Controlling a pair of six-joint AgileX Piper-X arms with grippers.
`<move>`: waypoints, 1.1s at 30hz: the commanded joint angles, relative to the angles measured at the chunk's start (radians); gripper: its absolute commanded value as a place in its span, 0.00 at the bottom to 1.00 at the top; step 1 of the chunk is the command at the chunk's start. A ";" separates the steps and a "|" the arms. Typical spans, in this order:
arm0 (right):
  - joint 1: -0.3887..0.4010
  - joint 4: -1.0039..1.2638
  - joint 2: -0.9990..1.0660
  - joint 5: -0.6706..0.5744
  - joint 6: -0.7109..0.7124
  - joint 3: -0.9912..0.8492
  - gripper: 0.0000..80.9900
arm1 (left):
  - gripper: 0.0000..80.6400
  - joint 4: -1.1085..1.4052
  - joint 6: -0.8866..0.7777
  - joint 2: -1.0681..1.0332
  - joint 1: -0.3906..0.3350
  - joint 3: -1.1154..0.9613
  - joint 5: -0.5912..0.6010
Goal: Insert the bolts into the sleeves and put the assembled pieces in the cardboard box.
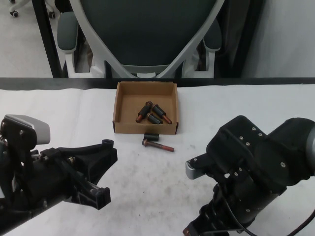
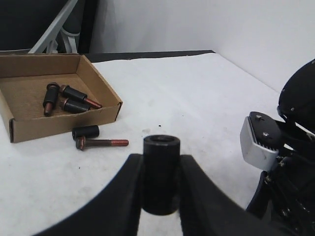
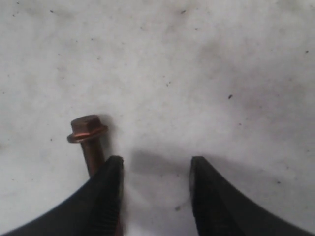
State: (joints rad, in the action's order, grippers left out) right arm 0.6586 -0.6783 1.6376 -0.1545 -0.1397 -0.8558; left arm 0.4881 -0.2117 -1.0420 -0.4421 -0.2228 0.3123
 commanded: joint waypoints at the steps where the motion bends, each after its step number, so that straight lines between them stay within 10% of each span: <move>1: 0.022 -0.026 0.008 0.034 0.008 -0.015 0.51 | 0.01 0.011 -0.009 0.011 0.003 -0.003 0.004; 33: 0.137 -0.226 0.008 -0.032 0.043 -0.143 0.51 | 0.01 0.011 -0.017 0.011 0.003 -0.003 0.030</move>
State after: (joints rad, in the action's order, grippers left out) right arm 0.7871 -0.8718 1.6463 -0.1437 -0.1132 -0.9902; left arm 0.4881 -0.2247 -1.0420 -0.4421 -0.2228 0.3368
